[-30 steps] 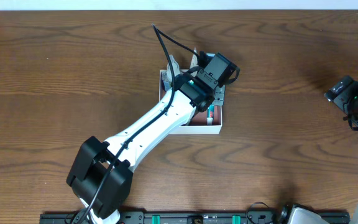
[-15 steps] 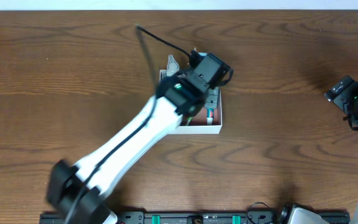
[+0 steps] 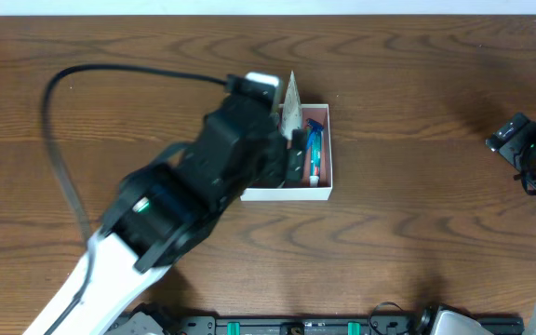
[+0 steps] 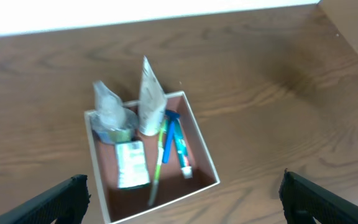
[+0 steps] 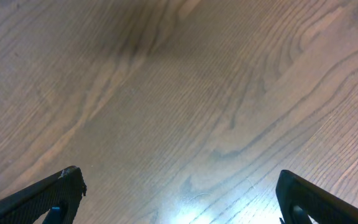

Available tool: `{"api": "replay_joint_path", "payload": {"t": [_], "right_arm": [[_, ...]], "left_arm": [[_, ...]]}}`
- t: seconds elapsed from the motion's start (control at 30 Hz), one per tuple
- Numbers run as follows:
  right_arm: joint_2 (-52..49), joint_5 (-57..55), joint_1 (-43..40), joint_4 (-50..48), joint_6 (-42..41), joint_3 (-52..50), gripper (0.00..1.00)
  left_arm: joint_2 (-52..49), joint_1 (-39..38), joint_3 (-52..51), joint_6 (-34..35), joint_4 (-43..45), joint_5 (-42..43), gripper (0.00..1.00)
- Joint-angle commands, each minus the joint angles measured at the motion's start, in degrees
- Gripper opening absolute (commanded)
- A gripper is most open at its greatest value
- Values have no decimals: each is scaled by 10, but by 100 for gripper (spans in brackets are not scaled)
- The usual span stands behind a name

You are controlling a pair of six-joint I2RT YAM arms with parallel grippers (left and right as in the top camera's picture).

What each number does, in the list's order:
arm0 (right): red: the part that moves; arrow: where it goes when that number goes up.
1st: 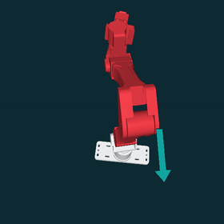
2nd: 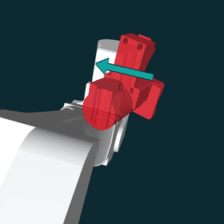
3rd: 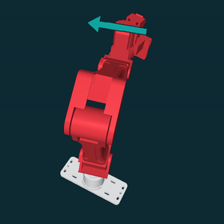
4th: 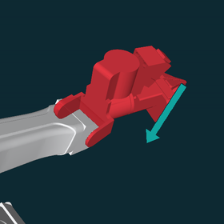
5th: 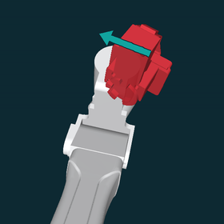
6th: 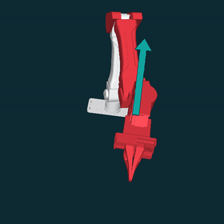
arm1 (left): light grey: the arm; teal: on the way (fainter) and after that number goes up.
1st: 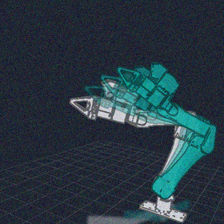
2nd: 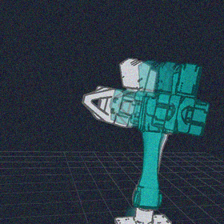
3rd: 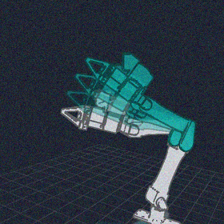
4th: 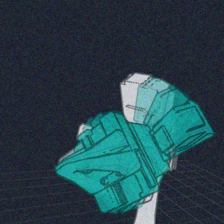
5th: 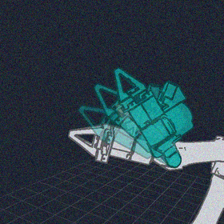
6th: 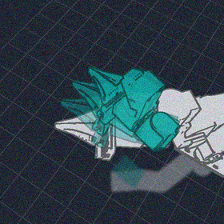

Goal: Pack container

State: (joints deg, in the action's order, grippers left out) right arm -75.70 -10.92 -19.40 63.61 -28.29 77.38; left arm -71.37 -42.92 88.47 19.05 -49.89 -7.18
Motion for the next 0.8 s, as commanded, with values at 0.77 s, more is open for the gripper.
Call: {"api": "replay_joint_path", "payload": {"t": [0.77], "right_arm": [[-1, -2, -5, 1, -8, 1, 99]], "left_arm": [[343, 240, -181, -50, -5, -76, 98]]}}
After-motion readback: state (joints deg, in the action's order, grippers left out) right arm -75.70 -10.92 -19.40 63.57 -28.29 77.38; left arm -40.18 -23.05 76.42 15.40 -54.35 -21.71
